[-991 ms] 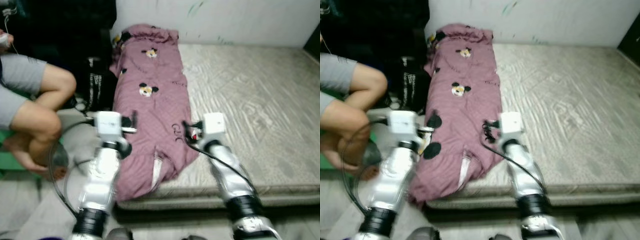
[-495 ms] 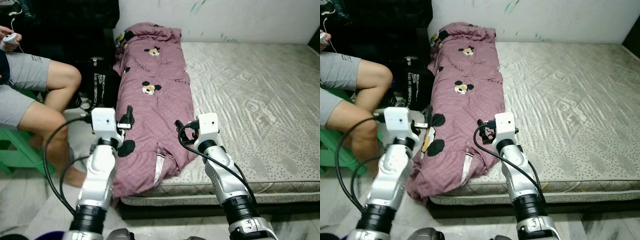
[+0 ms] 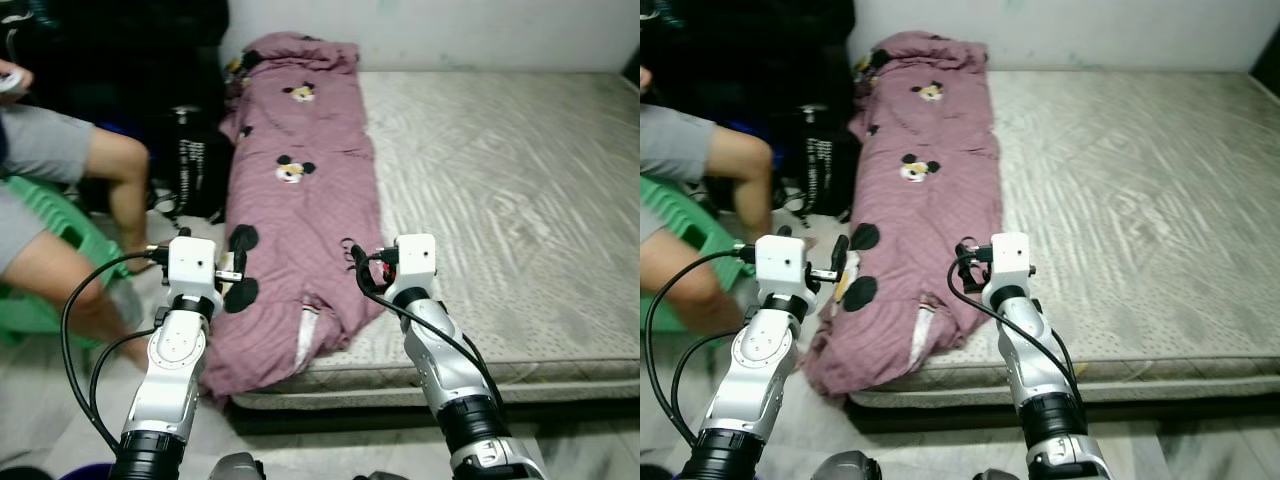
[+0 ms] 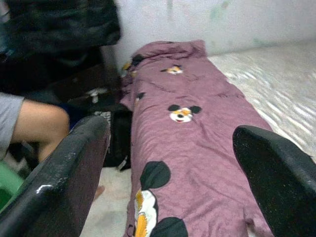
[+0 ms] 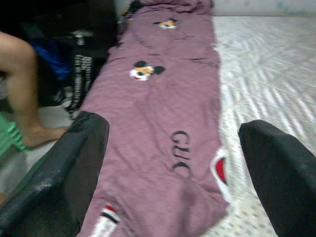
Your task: Clean up the room
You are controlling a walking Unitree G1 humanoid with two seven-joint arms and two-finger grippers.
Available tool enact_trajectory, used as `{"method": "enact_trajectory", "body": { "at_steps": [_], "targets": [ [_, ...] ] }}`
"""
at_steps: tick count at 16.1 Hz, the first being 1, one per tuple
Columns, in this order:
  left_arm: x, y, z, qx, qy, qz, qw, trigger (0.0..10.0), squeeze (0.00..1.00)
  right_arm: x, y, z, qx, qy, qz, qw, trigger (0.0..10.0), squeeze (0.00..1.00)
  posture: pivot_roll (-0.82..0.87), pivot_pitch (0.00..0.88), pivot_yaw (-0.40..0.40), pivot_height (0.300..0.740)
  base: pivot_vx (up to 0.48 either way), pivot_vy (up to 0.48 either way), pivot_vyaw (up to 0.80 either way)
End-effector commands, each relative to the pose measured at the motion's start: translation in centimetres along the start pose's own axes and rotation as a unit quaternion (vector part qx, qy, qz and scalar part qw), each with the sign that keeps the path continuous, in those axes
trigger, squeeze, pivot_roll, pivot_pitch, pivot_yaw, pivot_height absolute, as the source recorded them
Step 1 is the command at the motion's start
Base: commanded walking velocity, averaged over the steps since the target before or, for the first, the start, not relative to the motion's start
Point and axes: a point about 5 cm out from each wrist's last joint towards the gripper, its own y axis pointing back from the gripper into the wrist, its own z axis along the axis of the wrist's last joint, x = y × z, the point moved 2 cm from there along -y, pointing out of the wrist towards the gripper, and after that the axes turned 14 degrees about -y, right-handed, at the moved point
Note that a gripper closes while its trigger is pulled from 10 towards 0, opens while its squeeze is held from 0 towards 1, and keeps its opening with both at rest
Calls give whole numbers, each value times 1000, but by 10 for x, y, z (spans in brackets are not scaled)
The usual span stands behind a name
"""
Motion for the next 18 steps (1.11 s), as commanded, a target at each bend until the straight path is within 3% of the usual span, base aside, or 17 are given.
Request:
{"method": "enact_trajectory", "body": {
  "at_steps": [1,3,6,13,16,18],
  "targets": [
    [-3,-1,-1,3,-29,-3,1000,10000,0,-6,4,-1,-4,-2,-11,1000,10000,0,104,0,21,740,0,0,0],
    [-7,3,-4,6,-3,-30,1000,10000,0,-9,7,-5,1,0,-17,1000,10000,0,112,0,10,740,0,0,0],
    [-9,11,-4,3,18,-27,999,10000,0,-11,8,-6,3,9,-17,1000,10000,0,113,0,-14,740,0,0,0],
    [-16,6,2,-5,21,-38,999,10000,0,-12,10,-6,-14,-6,-28,999,10000,0,83,0,34,740,0,0,0],
    [-4,5,3,-11,2,4,1000,10000,0,-8,11,-1,-21,-3,-15,1000,10000,0,85,0,23,740,0,0,0],
    [10,10,10,-59,14,13,998,10000,0,-5,11,2,-25,2,-6,1000,10000,0,94,0,17,740,0,0,0]
  ]
}}
